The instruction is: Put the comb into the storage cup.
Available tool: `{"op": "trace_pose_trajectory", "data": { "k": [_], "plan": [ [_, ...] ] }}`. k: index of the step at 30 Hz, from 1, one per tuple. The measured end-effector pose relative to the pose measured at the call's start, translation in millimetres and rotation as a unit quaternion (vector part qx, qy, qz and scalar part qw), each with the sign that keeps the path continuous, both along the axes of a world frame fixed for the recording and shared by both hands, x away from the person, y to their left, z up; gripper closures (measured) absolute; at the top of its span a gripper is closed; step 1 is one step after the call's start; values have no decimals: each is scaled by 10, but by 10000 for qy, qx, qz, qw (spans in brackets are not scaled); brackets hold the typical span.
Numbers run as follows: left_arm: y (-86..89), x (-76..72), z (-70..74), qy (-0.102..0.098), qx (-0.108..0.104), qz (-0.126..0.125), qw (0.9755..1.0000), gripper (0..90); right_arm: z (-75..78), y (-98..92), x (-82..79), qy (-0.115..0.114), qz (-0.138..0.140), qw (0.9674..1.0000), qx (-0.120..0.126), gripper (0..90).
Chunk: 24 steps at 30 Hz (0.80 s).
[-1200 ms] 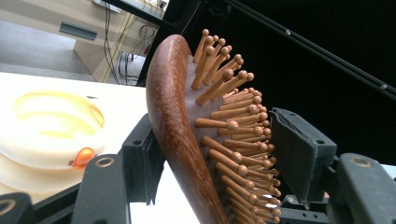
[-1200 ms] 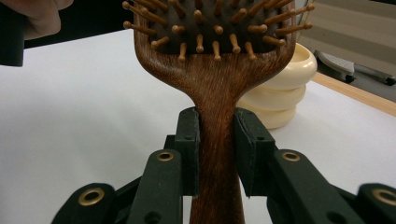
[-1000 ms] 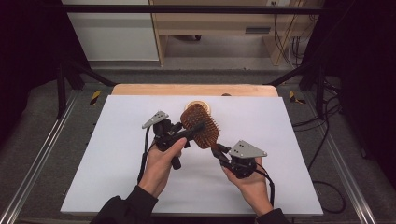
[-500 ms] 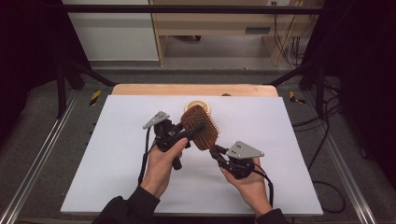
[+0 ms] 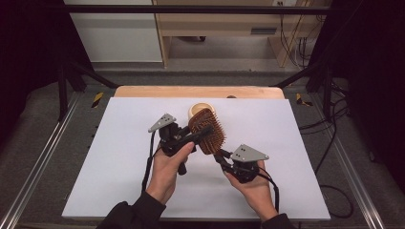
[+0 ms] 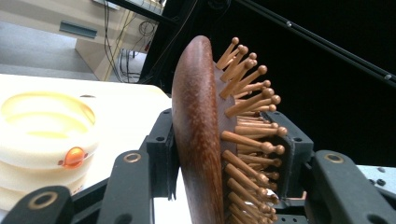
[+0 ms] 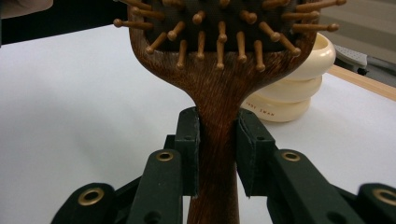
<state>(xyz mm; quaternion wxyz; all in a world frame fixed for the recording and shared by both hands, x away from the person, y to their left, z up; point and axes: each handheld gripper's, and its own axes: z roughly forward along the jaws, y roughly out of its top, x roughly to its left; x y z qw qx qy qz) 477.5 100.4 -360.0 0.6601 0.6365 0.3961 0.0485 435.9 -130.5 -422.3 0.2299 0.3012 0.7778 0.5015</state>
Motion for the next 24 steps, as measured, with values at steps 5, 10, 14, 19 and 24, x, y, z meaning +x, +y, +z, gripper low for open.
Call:
{"op": "trace_pose_trajectory", "data": {
  "k": [5, 10, 14, 19, 24],
  "plan": [
    [-6, -5, 3, -15, 45, -46, 10000, 519, -12, 0, 9, 32, 15, 10000, 2, 727],
    [-14, -9, 4, -14, 29, -52, 10000, 523, -20, 4, 16, 74, 22, 10000, 19, 726],
    [-16, -12, 7, -21, 9, -64, 10000, 525, -21, 0, 20, 88, 38, 9999, 46, 726],
    [-17, -14, 6, -18, 27, -70, 10000, 526, -27, 0, 24, 119, 65, 9999, 62, 725],
    [-22, -13, 5, -9, 29, -72, 10000, 527, -33, -5, 31, 160, 65, 9998, 104, 724]
  ]
}}
